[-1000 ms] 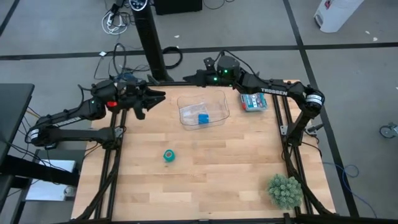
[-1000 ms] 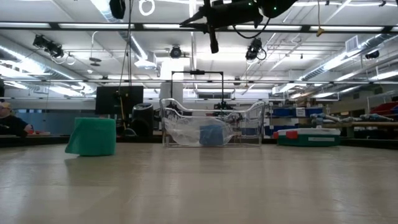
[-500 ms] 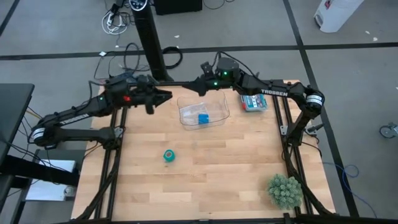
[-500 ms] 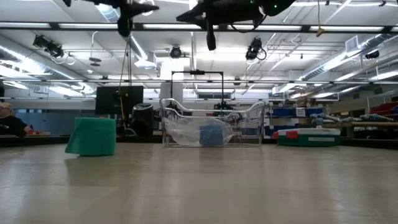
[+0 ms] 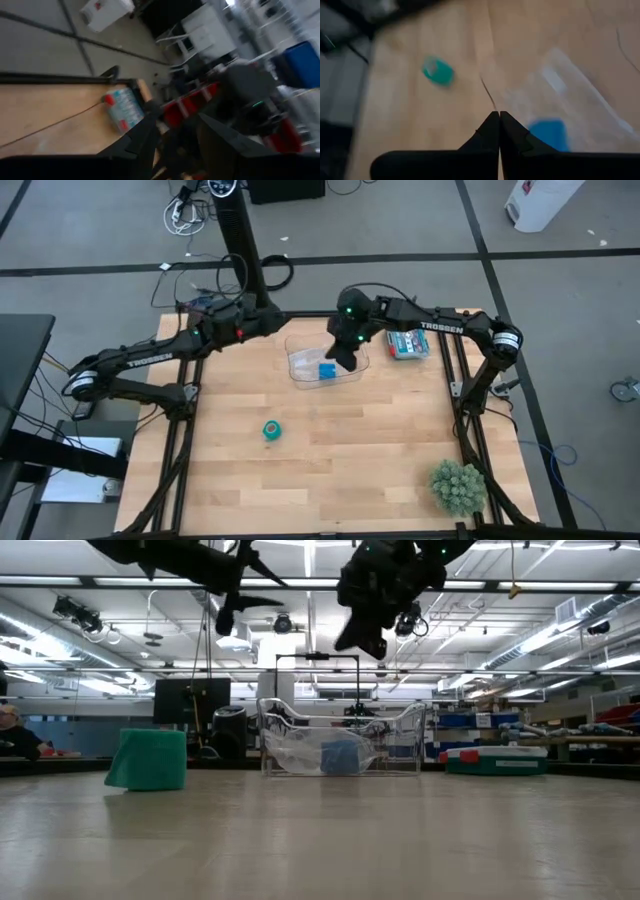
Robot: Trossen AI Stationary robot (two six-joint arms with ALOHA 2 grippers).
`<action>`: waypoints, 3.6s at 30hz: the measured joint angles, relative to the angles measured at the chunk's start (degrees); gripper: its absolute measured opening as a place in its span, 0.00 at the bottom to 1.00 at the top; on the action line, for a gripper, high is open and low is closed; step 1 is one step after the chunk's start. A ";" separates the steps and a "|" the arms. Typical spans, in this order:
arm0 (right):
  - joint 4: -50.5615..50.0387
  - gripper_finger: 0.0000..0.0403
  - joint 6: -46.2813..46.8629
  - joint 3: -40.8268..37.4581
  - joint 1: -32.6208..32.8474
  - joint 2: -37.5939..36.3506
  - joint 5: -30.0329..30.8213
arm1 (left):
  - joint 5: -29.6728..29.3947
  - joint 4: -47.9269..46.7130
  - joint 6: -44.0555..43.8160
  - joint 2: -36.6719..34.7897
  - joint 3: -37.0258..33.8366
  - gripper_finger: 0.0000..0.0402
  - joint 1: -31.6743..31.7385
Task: Roll bandage
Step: Open the transparent zip bag
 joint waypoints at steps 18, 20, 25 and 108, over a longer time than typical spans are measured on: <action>4.23 0.30 4.35 0.04 2.25 9.23 7.40 | 4.05 8.62 -1.25 2.32 0.00 0.37 -0.09; 4.76 0.32 4.34 0.04 2.89 10.32 7.95 | 4.12 8.62 -1.11 2.30 0.00 0.37 -0.09; 7.64 0.35 3.42 0.07 3.85 12.52 9.69 | 4.39 8.60 -1.09 2.30 0.09 0.37 -0.09; 81.29 0.00 47.23 7.54 -1.51 -4.20 -24.99 | 22.46 37.53 2.77 2.28 0.09 0.37 3.23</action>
